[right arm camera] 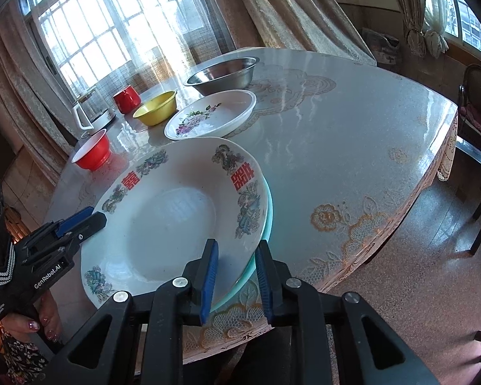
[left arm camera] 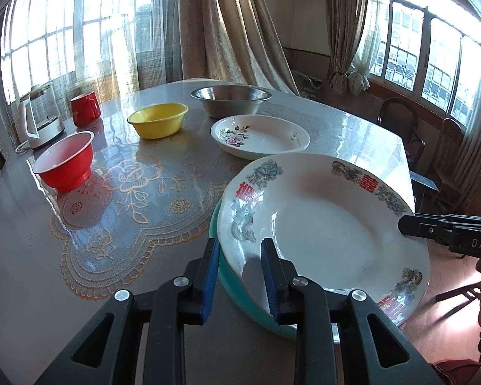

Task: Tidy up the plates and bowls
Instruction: 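Open the left gripper to release the white plate onto the teal plate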

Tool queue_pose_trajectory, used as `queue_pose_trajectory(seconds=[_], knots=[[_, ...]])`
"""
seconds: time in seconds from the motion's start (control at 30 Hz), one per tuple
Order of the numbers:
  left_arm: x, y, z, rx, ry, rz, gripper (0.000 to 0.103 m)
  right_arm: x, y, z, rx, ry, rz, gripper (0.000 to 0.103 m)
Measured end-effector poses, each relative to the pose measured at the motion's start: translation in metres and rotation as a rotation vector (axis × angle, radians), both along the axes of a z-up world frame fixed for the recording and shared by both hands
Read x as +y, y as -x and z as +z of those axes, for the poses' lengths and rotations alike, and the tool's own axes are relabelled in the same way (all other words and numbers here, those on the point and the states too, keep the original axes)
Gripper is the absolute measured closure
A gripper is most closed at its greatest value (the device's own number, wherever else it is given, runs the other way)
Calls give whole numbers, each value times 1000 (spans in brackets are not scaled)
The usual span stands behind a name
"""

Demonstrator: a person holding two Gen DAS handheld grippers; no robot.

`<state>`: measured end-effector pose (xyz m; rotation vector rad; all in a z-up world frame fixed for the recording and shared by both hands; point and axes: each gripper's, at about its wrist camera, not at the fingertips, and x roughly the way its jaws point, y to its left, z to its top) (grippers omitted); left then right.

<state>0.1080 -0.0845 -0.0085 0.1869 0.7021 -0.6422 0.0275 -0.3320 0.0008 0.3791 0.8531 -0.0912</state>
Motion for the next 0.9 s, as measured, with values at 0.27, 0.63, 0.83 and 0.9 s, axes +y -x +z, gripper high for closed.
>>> queue_pose_trajectory(seconds=[0.27, 0.63, 0.83, 0.9], knots=[[0, 0, -1, 23, 17, -15, 74, -3, -7, -2, -24, 22, -2, 80], [6, 3, 5, 26, 108, -48, 30, -8, -3, -1, -54, -16, 5, 73], [22, -4, 14, -9, 196, 23, 20, -18, -1, 5, -88, -34, -29, 72], [29, -5, 17, -35, 217, 62, 15, -21, -1, 7, -97, -35, -41, 72]])
